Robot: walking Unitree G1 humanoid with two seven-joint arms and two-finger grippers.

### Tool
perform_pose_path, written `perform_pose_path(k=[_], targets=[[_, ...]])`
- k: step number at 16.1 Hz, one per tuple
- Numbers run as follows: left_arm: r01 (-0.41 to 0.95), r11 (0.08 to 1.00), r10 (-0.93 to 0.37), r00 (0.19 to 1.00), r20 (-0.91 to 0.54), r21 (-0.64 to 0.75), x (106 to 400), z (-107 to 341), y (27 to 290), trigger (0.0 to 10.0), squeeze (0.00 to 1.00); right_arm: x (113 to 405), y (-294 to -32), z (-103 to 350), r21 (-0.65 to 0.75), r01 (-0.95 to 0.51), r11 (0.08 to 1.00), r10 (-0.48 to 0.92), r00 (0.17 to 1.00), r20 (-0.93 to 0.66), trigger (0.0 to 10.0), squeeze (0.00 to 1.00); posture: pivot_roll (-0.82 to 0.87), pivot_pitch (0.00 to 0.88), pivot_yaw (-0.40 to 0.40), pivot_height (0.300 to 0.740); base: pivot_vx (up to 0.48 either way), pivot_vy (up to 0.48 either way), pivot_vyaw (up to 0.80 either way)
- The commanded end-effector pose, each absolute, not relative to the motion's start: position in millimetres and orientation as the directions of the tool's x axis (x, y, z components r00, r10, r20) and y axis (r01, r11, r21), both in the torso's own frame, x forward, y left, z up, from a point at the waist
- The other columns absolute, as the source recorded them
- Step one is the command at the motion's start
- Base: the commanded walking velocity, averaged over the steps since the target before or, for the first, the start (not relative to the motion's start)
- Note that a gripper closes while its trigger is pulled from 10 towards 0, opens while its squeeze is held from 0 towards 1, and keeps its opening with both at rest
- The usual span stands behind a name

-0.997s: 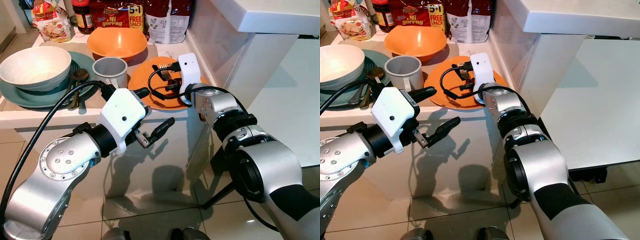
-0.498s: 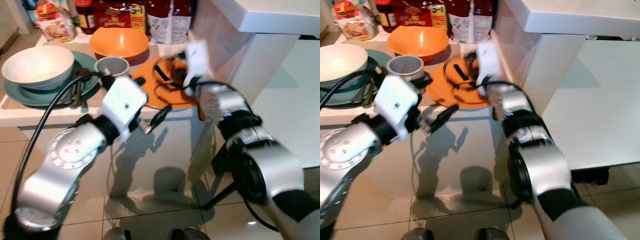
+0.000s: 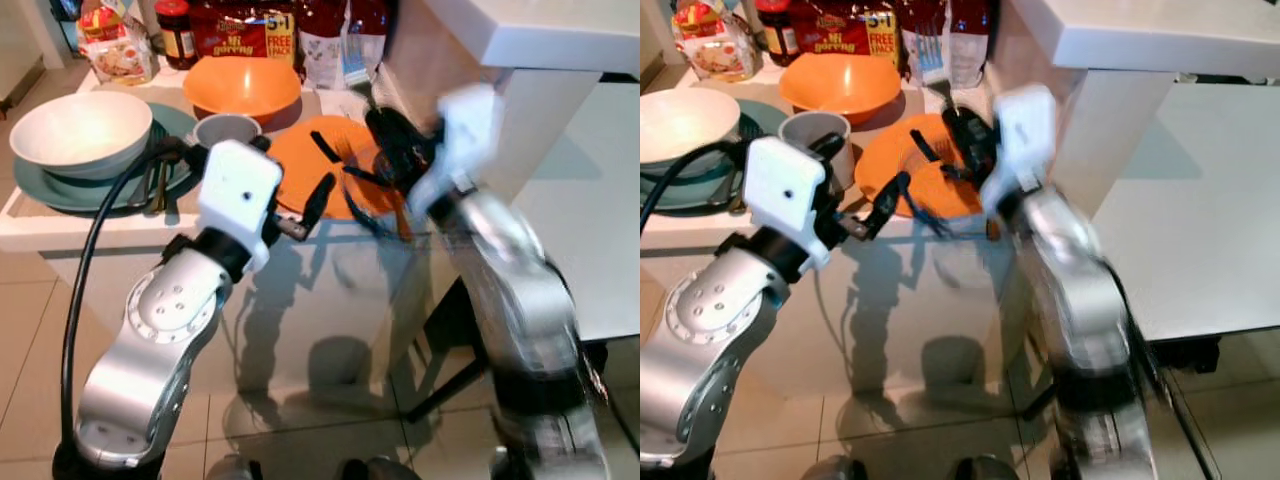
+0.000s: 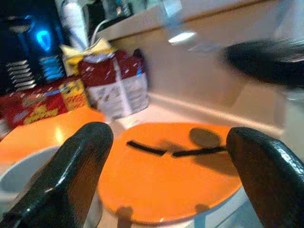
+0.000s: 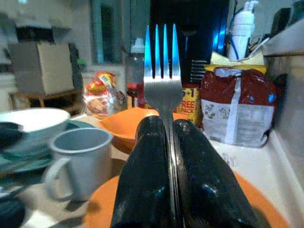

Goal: Setting the table

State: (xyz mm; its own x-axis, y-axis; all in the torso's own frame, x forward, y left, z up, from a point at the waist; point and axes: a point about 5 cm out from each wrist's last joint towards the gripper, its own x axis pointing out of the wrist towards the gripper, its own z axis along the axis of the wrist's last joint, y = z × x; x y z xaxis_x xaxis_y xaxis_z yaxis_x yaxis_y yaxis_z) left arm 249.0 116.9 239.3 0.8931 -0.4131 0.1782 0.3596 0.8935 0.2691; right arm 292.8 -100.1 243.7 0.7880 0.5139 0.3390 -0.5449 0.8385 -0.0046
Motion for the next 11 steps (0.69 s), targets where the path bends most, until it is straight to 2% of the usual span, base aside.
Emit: perform_pose_path(k=[1, 2, 3, 4, 5, 8, 11], targets=[[0.334, 0.902, -0.392, 0.9, 0.193, 0.275, 249, 240, 121, 10.0, 0.0, 285, -104, 259, -0.005, -0.551, 0.835, 0.504, 0.761, 0.409, 0.0, 0.0, -0.01, 0.082, -0.061, 0.74, 0.0, 0.0, 0.0], [0.306, 0.909, -0.365, 0.913, 0.184, 0.284, 248, 236, 130, 10.0, 0.0, 273, -110, 256, -0.009, -0.538, 0.843, 0.49, 0.76, 0.428, 0.0, 0.0, -0.02, 0.081, -0.063, 0.74, 0.0, 0.0, 0.0], [0.278, 0.914, -0.34, 0.922, 0.184, 0.295, 246, 235, 138, 10.0, 0.0, 263, -114, 249, -0.009, -0.54, 0.842, 0.496, 0.766, 0.41, 1.7, 0.0, -0.03, 0.081, -0.063, 0.74, 0.0, 0.0, 0.0], [0.268, 0.916, -0.33, 0.927, 0.181, 0.297, 245, 233, 141, 10.0, 0.0, 257, -118, 243, -0.01, -0.552, 0.834, 0.512, 0.766, 0.388, 10.0, 0.0, -0.02, 0.087, -0.066, 0.74, 0.0, 0.0, 0.0], [0.27, 0.91, -0.33, 0.932, 0.153, 0.316, 241, 227, 145, 10.0, 0.0, 250, -128, 228, -0.03, -0.571, 0.821, 0.549, 0.773, 0.319, 10.0, 0.0, -0.01, 0.079, -0.072, 0.74, 0.0, 0.0, 0.0], [0.282, 0.893, -0.337, 0.936, 0.105, 0.351, 232, 214, 149, 10.0, 0.0, 245, -140, 209, -0.035, -0.597, 0.801, 0.588, 0.776, 0.228, 10.0, 0.0, -0.02, 0.077, -0.089, 0.74, 0.0, -0.48, 0.0], [0.298, 0.893, -0.35, 0.931, 0.104, 0.336, 233, 211, 142, 10.0, 0.0, 238, -136, 199, -0.081, -0.689, 0.72, 0.693, 0.707, 0.143, 10.0, 0.0, -0.02, 0.084, -0.086, 0.74, 0.0, -0.48, 0.0]])
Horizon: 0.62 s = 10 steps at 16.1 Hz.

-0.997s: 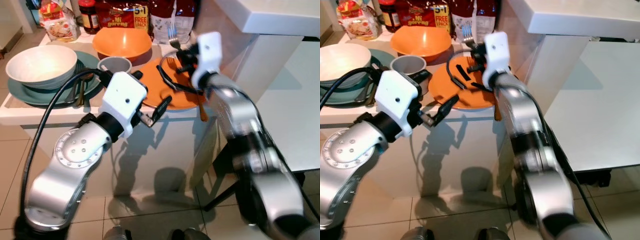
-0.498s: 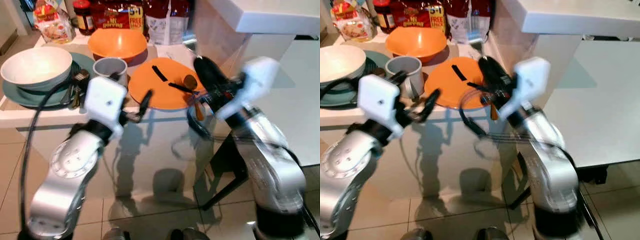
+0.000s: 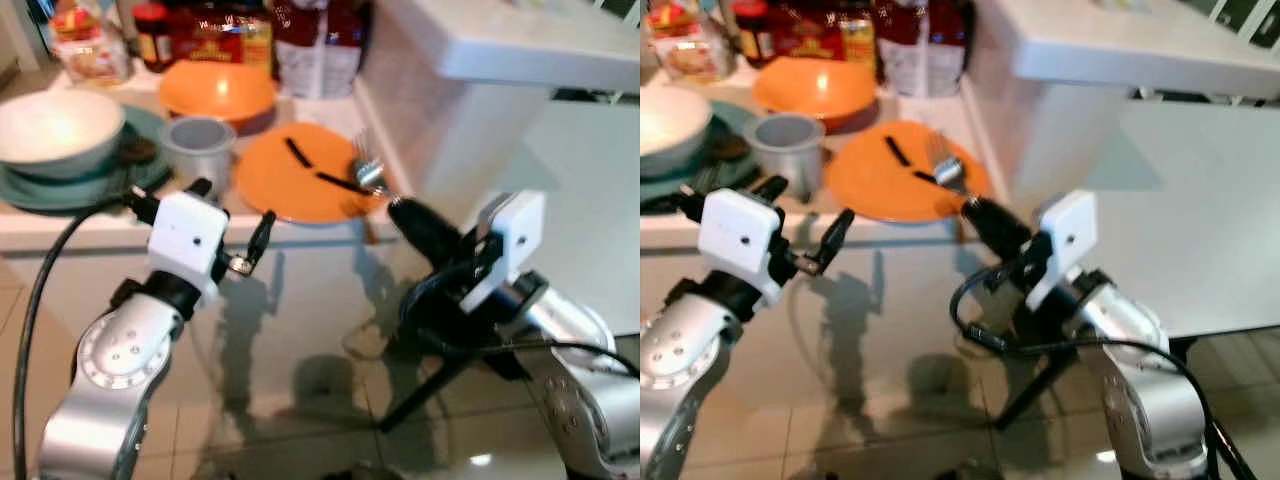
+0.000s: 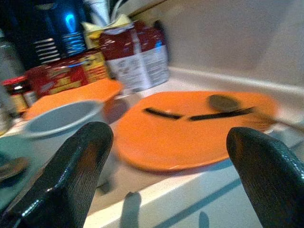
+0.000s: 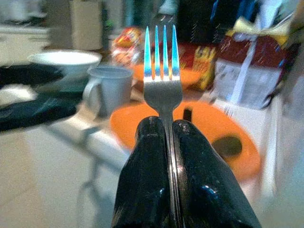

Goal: Setting the table

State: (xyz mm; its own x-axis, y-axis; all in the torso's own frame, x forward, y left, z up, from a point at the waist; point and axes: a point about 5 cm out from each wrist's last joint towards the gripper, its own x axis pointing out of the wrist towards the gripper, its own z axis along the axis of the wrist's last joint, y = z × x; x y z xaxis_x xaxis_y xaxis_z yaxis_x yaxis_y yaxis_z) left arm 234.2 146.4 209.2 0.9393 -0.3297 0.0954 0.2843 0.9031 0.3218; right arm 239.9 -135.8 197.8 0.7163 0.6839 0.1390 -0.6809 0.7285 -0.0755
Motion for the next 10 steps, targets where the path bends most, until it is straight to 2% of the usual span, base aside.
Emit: perform_pose_path(k=[1, 2, 4, 10], targets=[[0.307, 0.89, -0.36, 0.927, 0.106, 0.338, 234, 212, 139, 10.0, 0.0, 235, -136, 195, -0.082, -0.718, 0.692, 0.722, 0.683, 0.114, 10.0, 0.0, -0.01, 0.081, -0.083, 0.74, 0.0, -0.48, 0.0], [0.315, 0.888, -0.369, 0.923, 0.11, 0.334, 232, 214, 139, 10.0, 0.0, 233, -135, 192, -0.09, -0.744, 0.662, 0.749, 0.656, 0.087, 10.0, 0.0, -0.01, 0.083, -0.083, 0.74, 0.0, -0.48, 0.0], [0.299, 0.891, -0.352, 0.93, 0.105, 0.341, 233, 211, 143, 10.0, 0.0, 233, -138, 190, -0.088, -0.744, 0.662, 0.75, 0.658, 0.069, 10.0, 0.0, -0.02, 0.089, -0.095, 0.74, 0.0, -0.48, 0.0], [0.279, 0.896, -0.33, 0.939, 0.1, 0.345, 243, 209, 138, 10.0, 0.0, 235, -151, 180, -0.039, -0.623, 0.781, 0.624, 0.777, 0.084, 10.0, 0.0, -0.03, 0.097, -0.069, 0.74, 0.0, -0.48, 0.0]])
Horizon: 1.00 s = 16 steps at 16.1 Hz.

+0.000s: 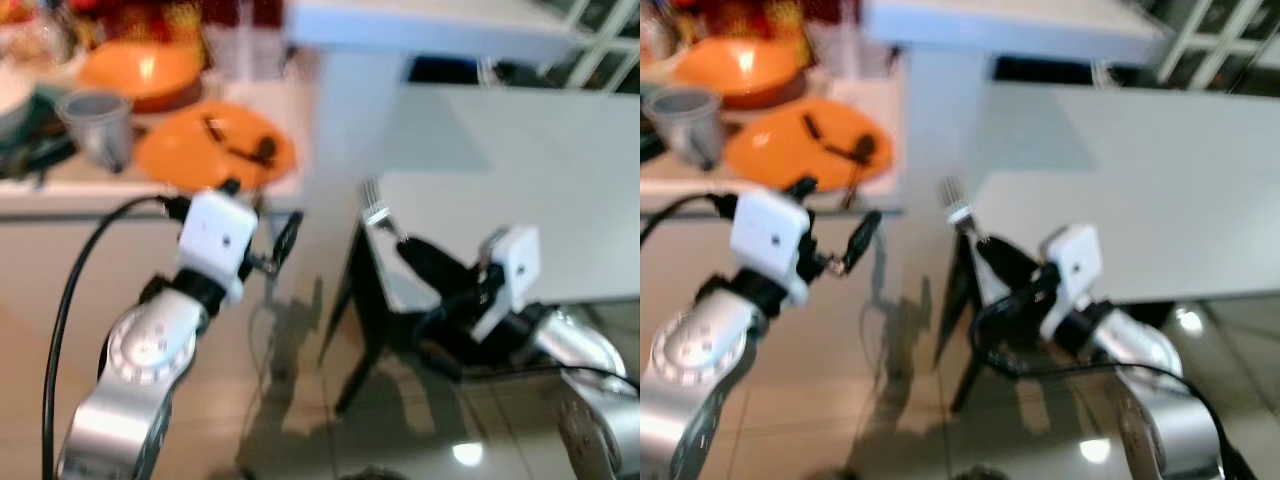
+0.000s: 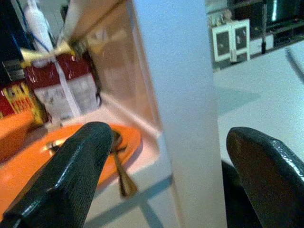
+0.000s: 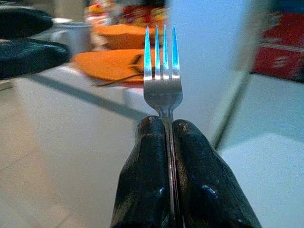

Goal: Setting the table

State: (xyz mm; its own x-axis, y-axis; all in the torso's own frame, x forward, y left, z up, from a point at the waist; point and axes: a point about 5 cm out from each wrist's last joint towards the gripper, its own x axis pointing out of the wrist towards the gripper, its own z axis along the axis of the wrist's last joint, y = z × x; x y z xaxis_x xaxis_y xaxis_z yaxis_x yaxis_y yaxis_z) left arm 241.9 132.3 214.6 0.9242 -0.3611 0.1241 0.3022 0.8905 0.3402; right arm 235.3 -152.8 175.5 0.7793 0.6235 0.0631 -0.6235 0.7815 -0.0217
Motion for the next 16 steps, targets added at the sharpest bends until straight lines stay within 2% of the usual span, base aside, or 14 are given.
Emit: perform_pose_path(k=[1, 3, 5, 7, 8, 12, 14, 16], targets=[[0.26, 0.898, -0.311, 0.946, 0.096, 0.354, 247, 208, 140, 10.0, 0.0, 237, -153, 179, -0.031, -0.591, 0.806, 0.592, 0.802, 0.084, 10.0, 0.0, -0.04, 0.099, -0.064, 0.74, 0.0, -0.48, 0.0], [0.236, 0.905, -0.288, 0.952, 0.102, 0.355, 253, 209, 139, 10.0, 0.0, 241, -163, 172, -0.044, -0.521, 0.853, 0.522, 0.852, 0.036, 10.0, 0.0, -0.04, 0.103, -0.058, 0.74, 0.0, -0.48, 0.0], [0.201, 0.927, -0.246, 0.963, 0.11, 0.317, 257, 208, 136, 10.0, 0.0, 250, -175, 166, -0.021, -0.393, 0.919, 0.393, 0.919, 0.001, 10.0, 0.0, -0.04, 0.102, -0.048, 0.74, 0.0, -0.48, 0.0], [0.191, 0.933, -0.23, 0.968, 0.097, 0.304, 262, 203, 134, 10.0, 0.0, 265, -185, 171, -0.006, -0.187, 0.982, 0.187, 0.982, 0.017, 10.0, 0.0, -0.05, 0.102, -0.044, 0.74, 0.0, -0.48, 0.0], [0.196, 0.933, -0.236, 0.966, 0.104, 0.301, 264, 204, 131, 10.0, 0.0, 267, -180, 175, 0.083, -0.198, 0.977, 0.195, 0.98, 0.041, 10.0, 0.0, -0.05, 0.1, -0.039, 0.74, 0.0, -0.48, 0.0], [0.198, 0.936, -0.238, 0.965, 0.11, 0.293, 266, 206, 127, 10.0, 0.0, 272, -166, 170, 0.232, -0.183, 0.955, 0.186, 0.983, 0.01, 10.0, 0.0, -0.04, 0.103, -0.045, 0.74, 0.0, -0.48, 0.0], [0.186, 0.937, -0.225, 0.969, 0.103, 0.296, 267, 204, 129, 10.0, 0.0, 275, -162, 170, 0.244, -0.168, 0.955, 0.179, 0.984, -0.023, 10.0, 0.0, -0.04, 0.103, -0.046, 0.74, 0.0, -0.48, 0.0], [0.187, 0.941, -0.223, 0.97, 0.101, 0.284, 269, 202, 126, 10.0, 0.0, 281, -162, 172, 0.109, -0.144, 0.984, 0.148, 0.989, -0.027, 10.0, 0.0, -0.04, 0.107, -0.043, 0.74, 0.0, -0.48, 0.0]])
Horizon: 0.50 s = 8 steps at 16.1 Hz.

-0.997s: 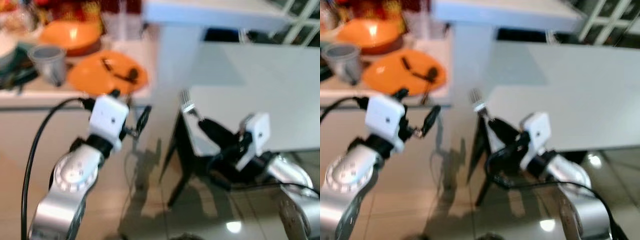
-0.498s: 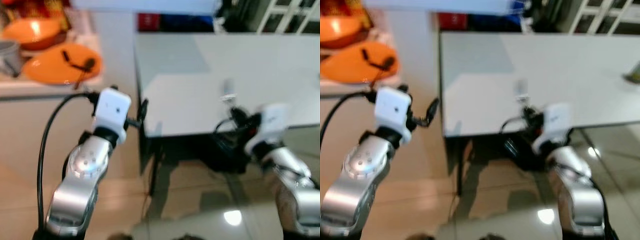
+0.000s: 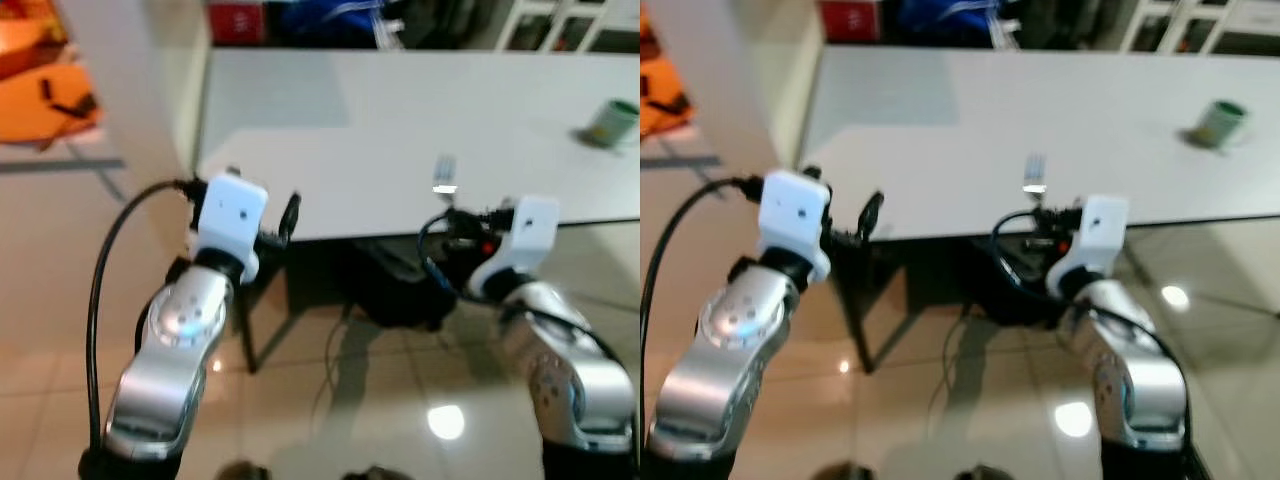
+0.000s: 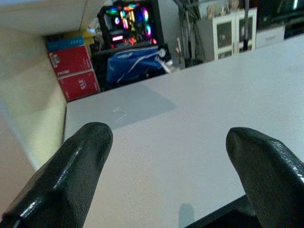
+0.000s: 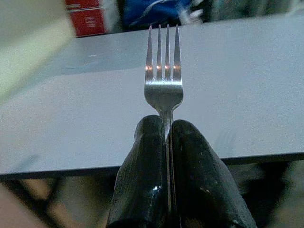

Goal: Setting the table

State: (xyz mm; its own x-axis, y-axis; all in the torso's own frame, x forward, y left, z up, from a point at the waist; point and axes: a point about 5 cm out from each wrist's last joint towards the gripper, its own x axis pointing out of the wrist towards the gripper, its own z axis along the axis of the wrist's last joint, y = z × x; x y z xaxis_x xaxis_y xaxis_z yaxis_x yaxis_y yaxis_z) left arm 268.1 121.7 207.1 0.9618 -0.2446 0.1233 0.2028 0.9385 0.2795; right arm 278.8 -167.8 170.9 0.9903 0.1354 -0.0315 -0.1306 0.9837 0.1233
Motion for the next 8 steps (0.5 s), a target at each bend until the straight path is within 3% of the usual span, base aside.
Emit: perform_pose_path(k=[1, 2, 4, 6, 7, 8], targets=[[0.188, 0.941, -0.223, 0.97, 0.099, 0.282, 269, 201, 124, 10.0, 0.0, 282, -163, 174, 0.105, -0.121, 0.987, 0.122, 0.993, 0.002, 10.0, 0.0, -0.03, 0.104, -0.045, 0.74, 0.0, -0.48, 0.0], [0.186, 0.942, -0.221, 0.97, 0.097, 0.279, 269, 201, 123, 10.0, 0.0, 286, -165, 180, 0.039, -0.093, 0.995, 0.09, 0.992, 0.086, 10.0, 0.0, -0.03, 0.102, -0.046, 0.74, 0.0, -0.48, 0.0], [0.162, 0.95, -0.191, 0.978, 0.088, 0.268, 271, 198, 128, 10.0, 0.0, 292, -173, 177, -0.089, 0.064, 0.994, -0.057, 0.995, 0.083, 10.0, 0.0, -0.05, 0.105, -0.051, 0.74, 0.0, -0.48, 0.0], [0.154, 0.952, -0.183, 0.979, 0.088, 0.265, 273, 198, 128, 10.0, 0.0, 289, -162, 178, 0.018, -0.102, 0.995, 0.101, 0.993, 0.059, 10.0, 0.0, -0.06, 0.106, -0.043, 0.74, 0.0, -0.48, 0.0], [0.159, 0.951, -0.188, 0.978, 0.087, 0.266, 273, 198, 126, 10.0, 0.0, 289, -161, 177, 0.038, -0.112, 0.993, 0.11, 0.992, 0.056, 10.0, 0.0, -0.05, 0.11, -0.043, 0.74, 0.0, -0.48, 0.0], [0.167, 0.949, -0.197, 0.977, 0.087, 0.269, 273, 198, 124, 10.0, 0.0, 289, -162, 175, 0.042, -0.095, 0.995, 0.093, 0.994, 0.054, 10.0, 0.0, -0.04, 0.106, -0.044, 0.74, 0.0, -0.48, 0.8]])
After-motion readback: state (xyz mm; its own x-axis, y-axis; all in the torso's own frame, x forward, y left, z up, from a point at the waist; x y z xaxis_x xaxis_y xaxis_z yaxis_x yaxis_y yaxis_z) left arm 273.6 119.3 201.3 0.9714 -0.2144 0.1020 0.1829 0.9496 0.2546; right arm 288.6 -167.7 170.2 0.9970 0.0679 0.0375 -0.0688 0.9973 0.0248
